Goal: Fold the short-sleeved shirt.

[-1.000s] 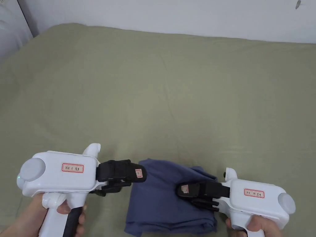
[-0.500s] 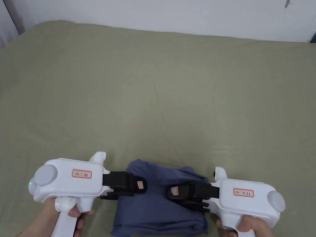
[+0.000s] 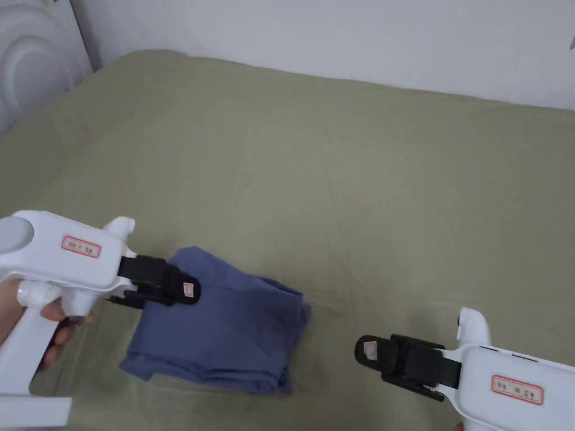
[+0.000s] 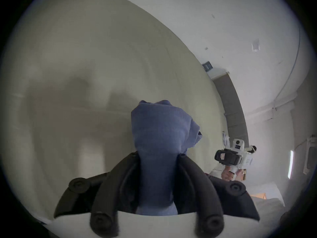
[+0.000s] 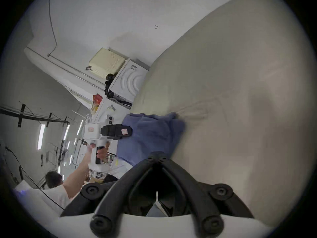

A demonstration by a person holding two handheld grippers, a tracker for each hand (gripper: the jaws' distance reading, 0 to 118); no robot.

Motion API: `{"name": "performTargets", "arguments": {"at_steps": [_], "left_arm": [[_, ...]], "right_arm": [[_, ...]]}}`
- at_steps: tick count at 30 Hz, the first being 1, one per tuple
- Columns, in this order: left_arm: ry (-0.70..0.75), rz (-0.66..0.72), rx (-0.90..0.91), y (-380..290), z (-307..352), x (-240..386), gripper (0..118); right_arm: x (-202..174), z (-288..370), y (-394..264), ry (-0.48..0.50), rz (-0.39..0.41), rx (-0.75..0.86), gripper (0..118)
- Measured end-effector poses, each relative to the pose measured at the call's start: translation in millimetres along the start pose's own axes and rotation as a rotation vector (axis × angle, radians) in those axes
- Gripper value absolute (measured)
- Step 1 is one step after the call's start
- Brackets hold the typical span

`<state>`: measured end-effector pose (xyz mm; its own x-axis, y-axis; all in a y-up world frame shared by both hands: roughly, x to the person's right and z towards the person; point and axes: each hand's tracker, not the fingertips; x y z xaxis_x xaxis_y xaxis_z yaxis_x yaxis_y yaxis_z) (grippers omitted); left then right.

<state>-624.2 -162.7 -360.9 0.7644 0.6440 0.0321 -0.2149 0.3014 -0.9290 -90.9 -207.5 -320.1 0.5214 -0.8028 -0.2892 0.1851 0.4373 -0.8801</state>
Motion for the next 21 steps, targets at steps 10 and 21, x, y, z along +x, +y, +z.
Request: {"name": "performTargets", "arguments": {"at_steps": [10, 21], "left_arm": [[0.232, 0.071, 0.083, 61.4, 116.5, -117.7, 30], [0.291, 0.092, 0.091, 72.9, 128.1, -152.0, 30]], "right_arm": [[-18.6, -59.2, 5.4, 0.025, 0.025, -0.034, 0], [-127.3, -122.2, -26.3, -0.544, 0.603, 0.394, 0]]}}
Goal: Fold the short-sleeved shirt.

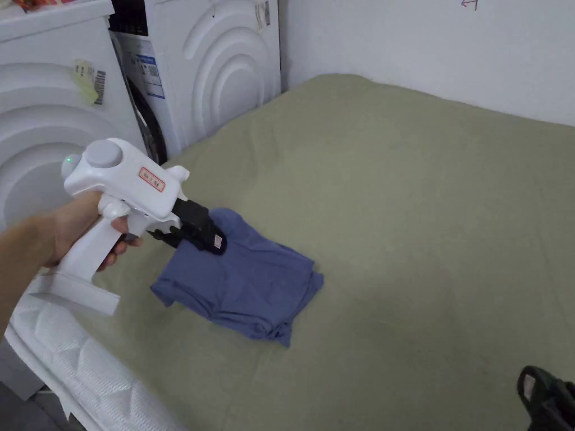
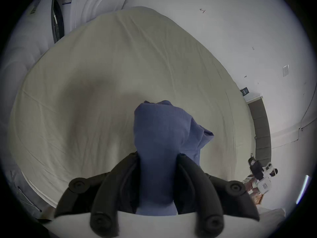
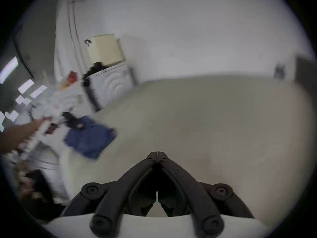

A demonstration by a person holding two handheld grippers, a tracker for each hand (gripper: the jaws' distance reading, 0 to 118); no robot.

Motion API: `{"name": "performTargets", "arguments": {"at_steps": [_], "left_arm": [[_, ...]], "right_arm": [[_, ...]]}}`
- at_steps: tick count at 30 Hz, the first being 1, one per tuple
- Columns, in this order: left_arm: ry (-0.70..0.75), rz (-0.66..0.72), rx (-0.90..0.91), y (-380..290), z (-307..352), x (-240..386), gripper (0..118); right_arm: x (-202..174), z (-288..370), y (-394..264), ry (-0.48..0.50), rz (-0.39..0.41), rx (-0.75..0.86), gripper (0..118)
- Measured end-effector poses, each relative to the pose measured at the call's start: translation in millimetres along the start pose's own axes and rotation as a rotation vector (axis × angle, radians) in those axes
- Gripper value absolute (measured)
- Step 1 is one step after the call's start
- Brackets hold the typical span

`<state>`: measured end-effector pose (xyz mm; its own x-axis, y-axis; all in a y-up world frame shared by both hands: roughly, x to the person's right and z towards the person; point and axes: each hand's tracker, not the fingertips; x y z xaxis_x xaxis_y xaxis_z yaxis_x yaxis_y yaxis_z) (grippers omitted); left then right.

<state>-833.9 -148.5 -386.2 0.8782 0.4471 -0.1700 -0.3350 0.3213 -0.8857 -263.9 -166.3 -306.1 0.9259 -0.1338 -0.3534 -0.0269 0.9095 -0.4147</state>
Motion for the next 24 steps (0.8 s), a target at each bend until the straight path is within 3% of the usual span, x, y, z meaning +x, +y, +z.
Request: {"name": "performTargets", "arguments": {"at_steps": [7, 14, 15, 16, 18, 24], "left_arm": [[0.042, -0.029, -0.026, 15.5, -13.9, 0.2, 30], [0.064, -0.061, -0.035, 21.1, -11.1, 3.2, 30], [0.068, -0.067, -0.034, 20.1, -9.7, 5.0, 38], [0.078, -0.08, -0.027, 18.9, -8.3, 6.8, 60], [0.152, -0.106, 0.04, 15.3, 1.1, 11.9, 118], [0.117, -0.126, 0.216, -4.4, 57.5, 45.4, 117]], "right_arm": [[-39.0, -8.3, 6.6, -0.172, 0.111, 0.076, 0], [-43.2, -16.6, -0.3, -0.201, 0.074, 0.054, 0], [-42.5, -15.9, -1.0, -0.196, 0.076, 0.051, 0], [-42.2, -14.8, -1.0, -0.195, 0.083, 0.047, 0], [-38.0, -10.7, 0.1, -0.193, 0.082, 0.042, 0], [-21.1, 4.0, 14.3, -0.173, 0.031, 0.019, 0]]}}
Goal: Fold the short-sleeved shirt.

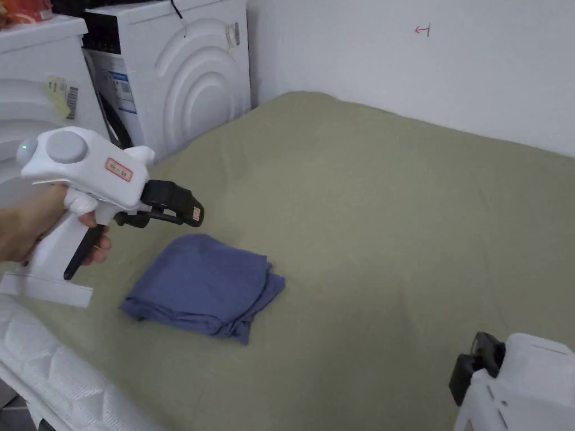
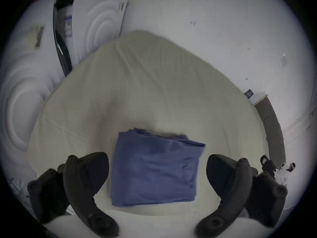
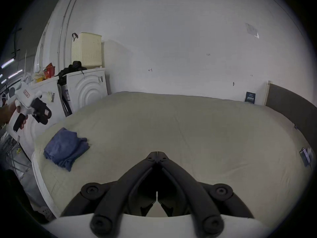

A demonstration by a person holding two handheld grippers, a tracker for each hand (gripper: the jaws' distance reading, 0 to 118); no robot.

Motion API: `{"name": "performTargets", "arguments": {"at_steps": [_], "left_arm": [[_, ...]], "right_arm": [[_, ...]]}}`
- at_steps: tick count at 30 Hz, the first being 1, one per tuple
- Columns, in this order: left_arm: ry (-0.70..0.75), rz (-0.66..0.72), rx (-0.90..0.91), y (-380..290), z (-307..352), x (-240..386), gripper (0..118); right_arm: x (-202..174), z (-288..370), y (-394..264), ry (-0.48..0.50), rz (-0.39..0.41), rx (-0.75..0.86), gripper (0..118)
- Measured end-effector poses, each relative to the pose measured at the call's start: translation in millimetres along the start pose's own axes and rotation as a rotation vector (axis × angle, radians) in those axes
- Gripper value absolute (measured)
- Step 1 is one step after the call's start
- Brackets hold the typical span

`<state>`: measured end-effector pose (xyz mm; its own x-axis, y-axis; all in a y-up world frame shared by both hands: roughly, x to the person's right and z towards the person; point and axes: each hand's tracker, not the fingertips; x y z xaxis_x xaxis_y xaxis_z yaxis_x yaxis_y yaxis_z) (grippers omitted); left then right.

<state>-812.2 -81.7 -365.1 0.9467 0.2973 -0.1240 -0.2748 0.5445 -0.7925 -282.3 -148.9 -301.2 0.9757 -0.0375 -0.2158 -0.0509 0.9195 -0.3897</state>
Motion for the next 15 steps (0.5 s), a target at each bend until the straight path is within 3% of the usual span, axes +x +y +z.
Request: {"name": "performTargets", "arguments": {"at_steps": [4, 5, 7, 8, 12, 15], "left_arm": [[-0.023, -0.022, 0.14, -26.4, 42.2, 60.3, 109], [-0.068, -0.027, 0.18, -38.3, 49.3, 82.4, 95], [-0.037, -0.063, 0.222, -58.5, 57.0, 129.6, 33], [-0.026, -0.099, 0.263, -70.0, 58.1, 155.8, 10], [-0.101, -0.167, 0.307, -119.0, 55.2, 273.3, 9], [-0.128, -0.187, 0.439, -156.7, 56.9, 365.7, 9]], "right_arm": [[19.2, 21.2, 18.7, 0.016, -0.016, 0.012, 0], [24.9, 28.6, 24.5, 0.008, -0.011, 0.019, 0], [41.6, 45.5, 35.2, 0.014, -0.02, 0.042, 0], [49.9, 55.7, 40.3, 0.015, -0.033, 0.051, 0], [91.2, 96.2, 56.3, -0.011, -0.029, 0.094, 0], [130.7, 127.5, 67.0, -0.047, -0.024, 0.127, 0]]}}
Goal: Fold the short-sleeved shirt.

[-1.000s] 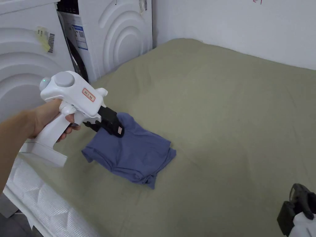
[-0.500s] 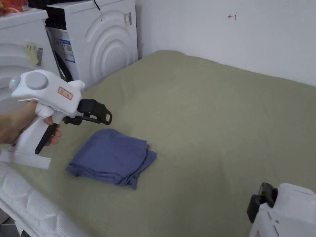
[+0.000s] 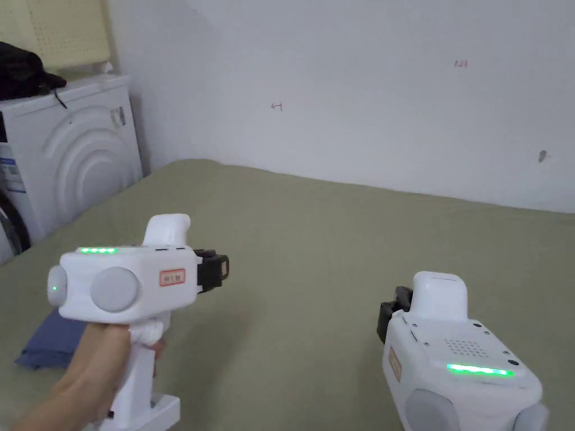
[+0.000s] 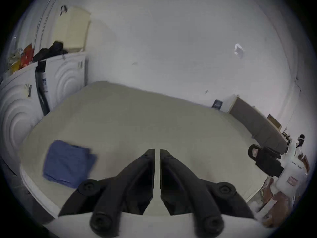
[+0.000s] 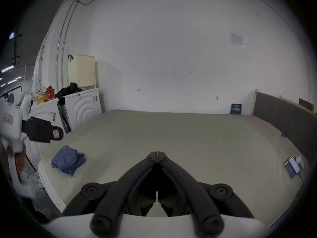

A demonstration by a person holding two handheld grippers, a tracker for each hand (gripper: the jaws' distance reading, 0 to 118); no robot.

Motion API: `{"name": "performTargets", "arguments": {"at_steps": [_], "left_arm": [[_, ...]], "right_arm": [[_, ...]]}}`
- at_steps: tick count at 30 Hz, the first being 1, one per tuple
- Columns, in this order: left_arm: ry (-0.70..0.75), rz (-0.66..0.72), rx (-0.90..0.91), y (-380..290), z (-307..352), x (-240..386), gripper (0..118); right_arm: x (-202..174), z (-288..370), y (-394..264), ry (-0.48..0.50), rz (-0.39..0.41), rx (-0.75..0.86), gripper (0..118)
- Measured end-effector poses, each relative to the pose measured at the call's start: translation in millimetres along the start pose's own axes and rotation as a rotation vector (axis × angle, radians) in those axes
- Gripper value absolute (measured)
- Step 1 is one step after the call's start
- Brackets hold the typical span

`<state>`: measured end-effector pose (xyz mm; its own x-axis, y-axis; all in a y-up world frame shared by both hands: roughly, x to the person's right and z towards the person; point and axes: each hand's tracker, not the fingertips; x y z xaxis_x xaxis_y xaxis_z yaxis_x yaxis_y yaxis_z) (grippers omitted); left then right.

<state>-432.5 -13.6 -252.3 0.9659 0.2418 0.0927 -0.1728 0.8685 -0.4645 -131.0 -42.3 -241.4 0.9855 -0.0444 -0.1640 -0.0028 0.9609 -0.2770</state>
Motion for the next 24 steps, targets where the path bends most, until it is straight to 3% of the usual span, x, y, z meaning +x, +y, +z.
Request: {"name": "performTargets", "arguments": {"at_steps": [6, 9, 15, 24], "left_arm": [[0.089, -0.166, 0.226, -23.6, -9.5, 147.8, 9], [0.143, -0.216, 0.316, -27.6, -10.8, 190.3, 9], [0.11, -0.256, 0.32, -29.3, -8.4, 213.0, 9], [0.092, -0.264, 0.313, -25.4, -1.9, 207.1, 10]], "right_arm": [[81.1, 45.0, 21.4, -0.118, 0.063, 0.059, 0], [111.8, 57.8, 23.4, -0.158, 0.047, 0.076, 0], [143.5, 78.5, 28.1, -0.215, 0.041, 0.12, 0], [143.5, 80.0, 32.6, -0.235, 0.048, 0.146, 0]]}}
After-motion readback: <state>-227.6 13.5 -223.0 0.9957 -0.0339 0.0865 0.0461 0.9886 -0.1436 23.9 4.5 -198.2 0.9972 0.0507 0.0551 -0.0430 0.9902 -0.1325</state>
